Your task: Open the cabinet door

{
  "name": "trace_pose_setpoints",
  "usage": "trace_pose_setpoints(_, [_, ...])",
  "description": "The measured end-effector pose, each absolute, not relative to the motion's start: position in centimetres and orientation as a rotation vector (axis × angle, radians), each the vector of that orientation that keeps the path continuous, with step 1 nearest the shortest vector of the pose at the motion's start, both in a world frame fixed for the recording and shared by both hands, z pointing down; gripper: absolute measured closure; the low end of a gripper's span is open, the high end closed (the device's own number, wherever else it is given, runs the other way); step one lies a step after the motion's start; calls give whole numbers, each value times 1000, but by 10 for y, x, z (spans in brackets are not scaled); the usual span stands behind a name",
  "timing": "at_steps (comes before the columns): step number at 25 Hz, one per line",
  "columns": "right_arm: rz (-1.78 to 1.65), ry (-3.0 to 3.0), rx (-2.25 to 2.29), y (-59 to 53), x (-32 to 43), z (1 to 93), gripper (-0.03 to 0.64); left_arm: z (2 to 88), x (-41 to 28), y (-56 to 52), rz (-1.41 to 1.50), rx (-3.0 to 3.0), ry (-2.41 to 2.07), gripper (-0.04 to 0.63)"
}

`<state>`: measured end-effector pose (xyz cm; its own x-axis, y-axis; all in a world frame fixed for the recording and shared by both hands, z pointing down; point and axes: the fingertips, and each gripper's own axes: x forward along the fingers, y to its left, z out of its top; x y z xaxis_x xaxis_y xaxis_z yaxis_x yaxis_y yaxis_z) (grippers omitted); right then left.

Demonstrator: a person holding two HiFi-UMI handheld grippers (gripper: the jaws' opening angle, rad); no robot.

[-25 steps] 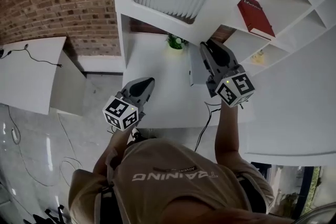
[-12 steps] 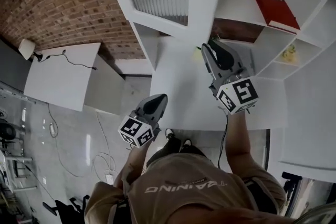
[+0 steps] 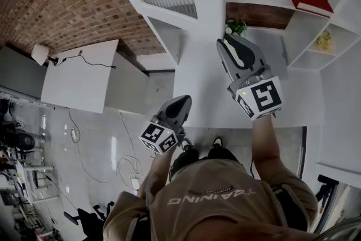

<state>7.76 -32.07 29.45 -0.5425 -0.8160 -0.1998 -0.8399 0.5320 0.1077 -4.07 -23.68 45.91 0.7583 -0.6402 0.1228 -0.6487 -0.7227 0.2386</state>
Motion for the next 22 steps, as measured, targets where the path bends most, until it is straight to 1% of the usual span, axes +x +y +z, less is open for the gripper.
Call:
trace_pose_setpoints(4, [288,2640,-1473,-316,73,298,545,453,-44,-227,6,2713,-978,588])
trace_pose_setpoints(9, [287,2612,-1538,-309,66,296,545,448,-70,-222,-21,2734,-983,588])
trace_pose_setpoints(13, [215,2586,-1601,-295,57,297,546,440,-91,-210,-28,2763,-951,588])
trace_pose_setpoints(22, [205,2542,-1737,-271,27,296,546,425,-114,-196,-5,2866,-702,588])
